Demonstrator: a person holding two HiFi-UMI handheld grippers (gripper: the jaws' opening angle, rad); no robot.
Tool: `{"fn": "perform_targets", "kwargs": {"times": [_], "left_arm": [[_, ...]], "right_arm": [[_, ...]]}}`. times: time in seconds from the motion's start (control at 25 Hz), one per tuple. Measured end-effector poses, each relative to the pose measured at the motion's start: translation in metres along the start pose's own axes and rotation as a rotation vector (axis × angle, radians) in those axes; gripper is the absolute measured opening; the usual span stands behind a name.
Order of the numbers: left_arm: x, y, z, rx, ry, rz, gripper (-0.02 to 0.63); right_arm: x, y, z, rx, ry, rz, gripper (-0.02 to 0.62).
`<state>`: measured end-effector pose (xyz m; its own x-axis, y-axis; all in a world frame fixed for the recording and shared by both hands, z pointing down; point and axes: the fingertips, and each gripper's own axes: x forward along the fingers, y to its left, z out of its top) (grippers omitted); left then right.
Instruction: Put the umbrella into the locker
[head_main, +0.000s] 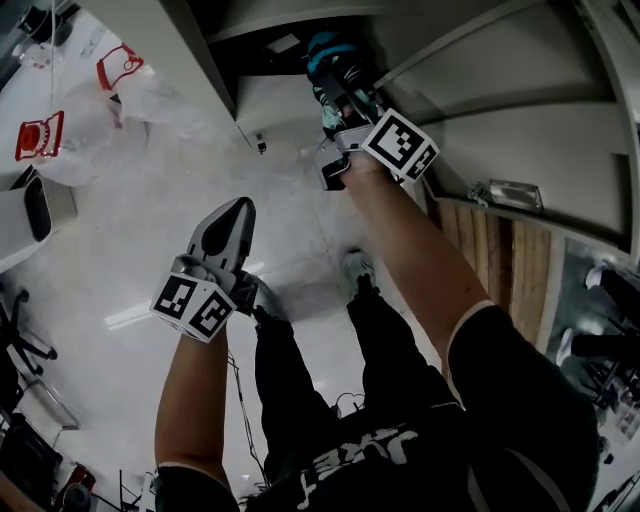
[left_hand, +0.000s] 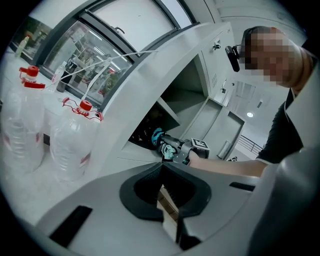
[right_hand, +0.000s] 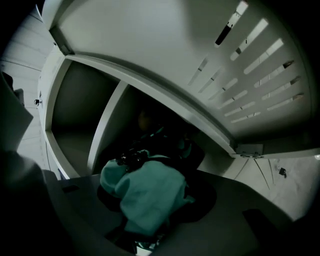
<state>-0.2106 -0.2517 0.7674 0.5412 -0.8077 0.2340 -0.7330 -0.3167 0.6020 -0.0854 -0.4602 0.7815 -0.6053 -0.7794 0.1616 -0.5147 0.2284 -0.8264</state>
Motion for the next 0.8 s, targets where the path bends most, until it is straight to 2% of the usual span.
{"fn": "perform_targets", "kwargs": {"times": [0.16, 0.4, 0.6, 0.8], "left_arm": [[-0.004, 0.004, -0.004, 0.003, 0.018, 0.007, -0.005], [-0.005, 0.005, -0.009, -0.006, 0.026, 0.008, -0.005], [-0.008, 0.005, -0.008, -0.015, 0.025, 0.008, -0.005], [-0.010, 0.010, -0.010, -0.017, 0.034, 0.008, -0.005]], "right_arm": [[0.002, -0.005, 0.015, -0.019, -0.049, -0.051, 0.209], [0.024, -0.017, 0.031, -0.136, -0.071, -0.140, 0.209], [0.042, -0.023, 0.029, -0.256, -0.040, -0.205, 0.209], [0.056, -0.022, 0.027, -0.409, 0.022, -0.305, 0.210]]}}
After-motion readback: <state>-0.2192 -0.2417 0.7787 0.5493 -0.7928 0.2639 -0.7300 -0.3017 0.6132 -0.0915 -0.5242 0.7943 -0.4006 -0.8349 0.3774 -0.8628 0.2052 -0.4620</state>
